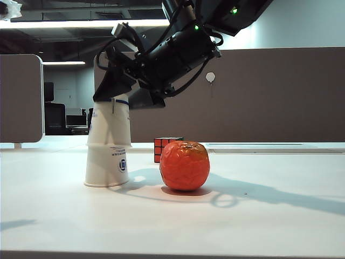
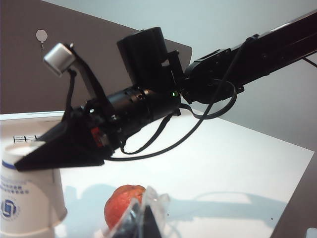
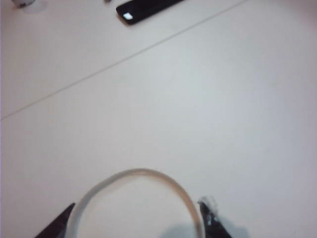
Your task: Carefully pick up the cup on the right and stack it on top of the cup on the left.
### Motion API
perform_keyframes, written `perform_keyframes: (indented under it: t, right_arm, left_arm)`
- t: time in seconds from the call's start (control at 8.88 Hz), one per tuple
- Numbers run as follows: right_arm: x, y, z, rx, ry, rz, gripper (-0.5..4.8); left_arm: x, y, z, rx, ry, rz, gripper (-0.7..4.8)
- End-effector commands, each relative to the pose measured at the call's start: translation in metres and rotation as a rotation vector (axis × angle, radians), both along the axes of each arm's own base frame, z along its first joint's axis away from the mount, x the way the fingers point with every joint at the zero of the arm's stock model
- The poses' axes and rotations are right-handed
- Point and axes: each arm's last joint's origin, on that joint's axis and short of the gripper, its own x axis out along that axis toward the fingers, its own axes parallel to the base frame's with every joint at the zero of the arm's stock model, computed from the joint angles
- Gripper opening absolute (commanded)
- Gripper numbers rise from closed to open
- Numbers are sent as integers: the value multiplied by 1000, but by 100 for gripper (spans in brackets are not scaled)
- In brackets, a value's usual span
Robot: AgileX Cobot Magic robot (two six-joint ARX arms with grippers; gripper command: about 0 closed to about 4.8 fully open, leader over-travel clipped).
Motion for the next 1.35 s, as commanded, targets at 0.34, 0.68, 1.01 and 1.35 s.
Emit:
perform_keyframes:
  t: [0.34, 0.68, 1.01, 1.35]
  right_arm:
    - [3, -3, -1, -18, 44, -75, 378]
    - [0, -6, 20, 36, -21, -79, 378]
    - [-1, -84, 109, 57, -284, -433, 355]
    - [-37, -185, 160, -130, -367, -579, 194]
  left_arm:
    - [0, 0, 2, -6, -10, -2, -2]
    - [0, 0, 2, -6, -10, -2, -2]
    - [0, 1, 2, -14, -9, 32, -3]
    - [5, 6, 3, -61, -7, 266, -3]
